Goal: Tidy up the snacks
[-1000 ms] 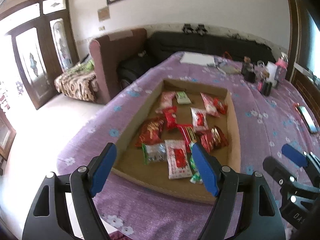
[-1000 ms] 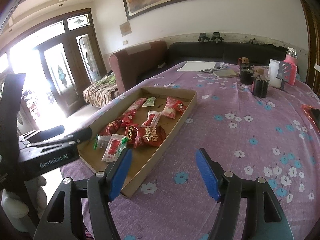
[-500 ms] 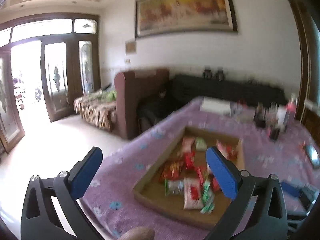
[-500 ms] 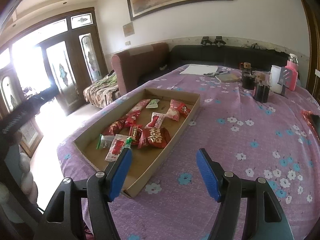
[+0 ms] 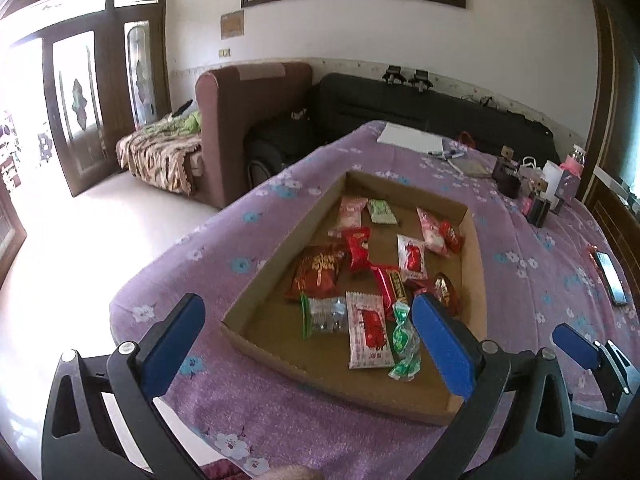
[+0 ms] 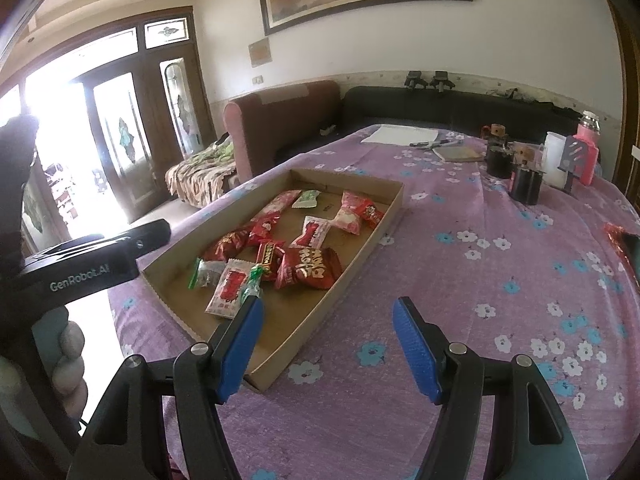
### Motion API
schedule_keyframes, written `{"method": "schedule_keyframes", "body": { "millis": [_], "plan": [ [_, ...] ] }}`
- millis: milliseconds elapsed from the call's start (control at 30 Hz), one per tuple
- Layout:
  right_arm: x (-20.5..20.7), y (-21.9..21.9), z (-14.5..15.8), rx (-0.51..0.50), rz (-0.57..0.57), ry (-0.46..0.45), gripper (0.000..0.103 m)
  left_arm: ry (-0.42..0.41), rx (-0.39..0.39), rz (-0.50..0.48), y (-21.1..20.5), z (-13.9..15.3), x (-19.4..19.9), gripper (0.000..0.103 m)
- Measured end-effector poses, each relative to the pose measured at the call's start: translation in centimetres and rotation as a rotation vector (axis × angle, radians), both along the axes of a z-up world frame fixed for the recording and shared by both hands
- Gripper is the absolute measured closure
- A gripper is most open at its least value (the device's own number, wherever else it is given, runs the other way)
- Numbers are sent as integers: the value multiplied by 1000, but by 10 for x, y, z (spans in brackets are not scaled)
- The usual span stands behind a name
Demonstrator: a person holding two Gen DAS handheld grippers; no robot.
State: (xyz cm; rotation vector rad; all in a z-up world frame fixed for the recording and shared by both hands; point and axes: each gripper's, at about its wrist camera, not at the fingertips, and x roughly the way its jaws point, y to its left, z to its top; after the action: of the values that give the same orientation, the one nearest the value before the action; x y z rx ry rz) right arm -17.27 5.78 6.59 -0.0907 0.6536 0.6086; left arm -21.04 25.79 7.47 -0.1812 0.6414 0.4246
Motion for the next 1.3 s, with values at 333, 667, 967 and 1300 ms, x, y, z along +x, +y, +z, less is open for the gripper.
{"method": "schedule_keyframes", "body": {
  "millis": [333,667,967,1300],
  "plan": [
    [-7,17,-9,-32,54,-5,31,37,-29,1,5,-12,6,0],
    [0,20,-17,-39,35,27,30,65,-60,-6,10,-21,10,0],
    [0,25,-22,-52,38,36,30,83,-88,-12,14,-27,11,0],
    [0,26,-23,-55,41,39,30,95,-111,-15,16,-30,12,0]
  ]
}}
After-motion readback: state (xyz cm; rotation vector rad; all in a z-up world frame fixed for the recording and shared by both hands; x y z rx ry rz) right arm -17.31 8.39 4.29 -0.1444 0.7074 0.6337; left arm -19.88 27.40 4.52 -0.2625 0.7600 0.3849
